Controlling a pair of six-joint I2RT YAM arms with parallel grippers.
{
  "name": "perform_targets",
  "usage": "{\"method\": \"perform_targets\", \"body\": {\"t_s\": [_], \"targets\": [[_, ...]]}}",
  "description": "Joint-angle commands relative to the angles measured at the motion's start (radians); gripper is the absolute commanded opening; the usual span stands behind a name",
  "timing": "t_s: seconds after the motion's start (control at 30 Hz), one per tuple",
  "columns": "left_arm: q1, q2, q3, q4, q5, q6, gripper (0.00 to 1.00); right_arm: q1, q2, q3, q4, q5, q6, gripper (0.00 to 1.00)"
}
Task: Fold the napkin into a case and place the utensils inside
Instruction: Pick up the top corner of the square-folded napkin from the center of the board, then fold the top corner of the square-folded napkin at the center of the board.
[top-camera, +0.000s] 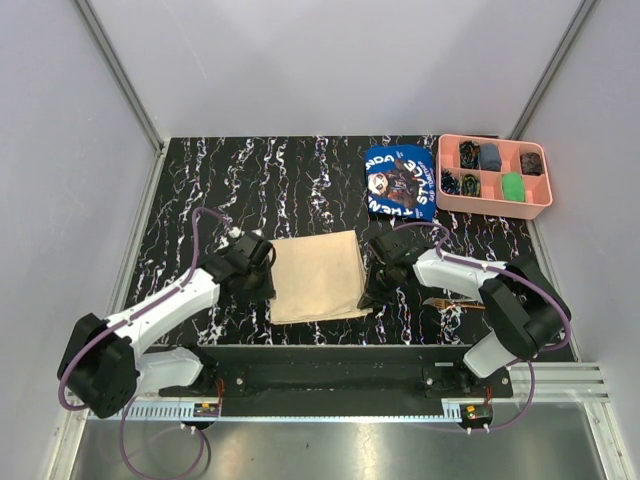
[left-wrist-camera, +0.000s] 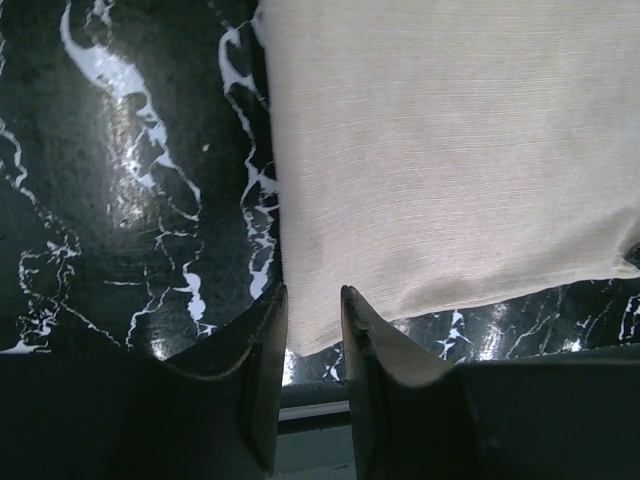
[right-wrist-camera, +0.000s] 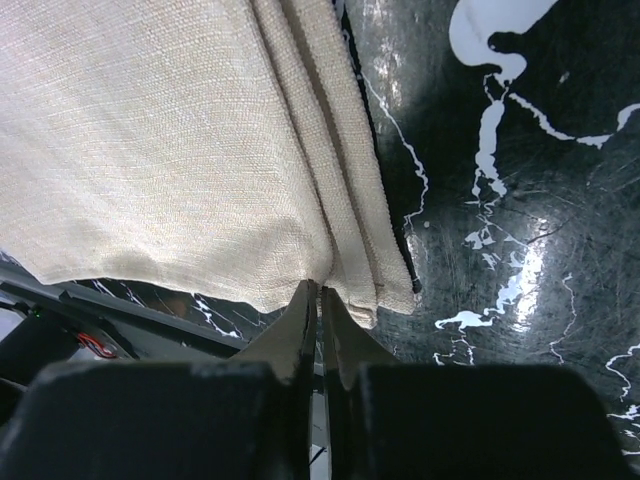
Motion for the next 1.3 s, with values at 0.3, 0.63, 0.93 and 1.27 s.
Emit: {"method": "perform_targets", "body": {"t_s": [0.3,0.63,0.93,1.27], "targets": [[0.011,-0.064,-0.151,0.068,0.03,-0.097,0.24,0.012,0.005,0.129,0.031,-0.051,-0.086,0.0],[0.01,-0.081,-0.216,0.112,0.06,-0.123,0.21,0.014,0.302,0.514,0.019,-0.126,-0.2,0.0],[0.014,-0.177,-0.077,0.007,0.013,-0.132,0.23,0.012,0.542,0.81,-0.021,-0.217,-0.258,0.0],[0.017,-0.055,-0.081,0.097,0.059,-0.14,0.19,0.012,0.632,0.909,-0.032,-0.269,-0.291,0.0]]}}
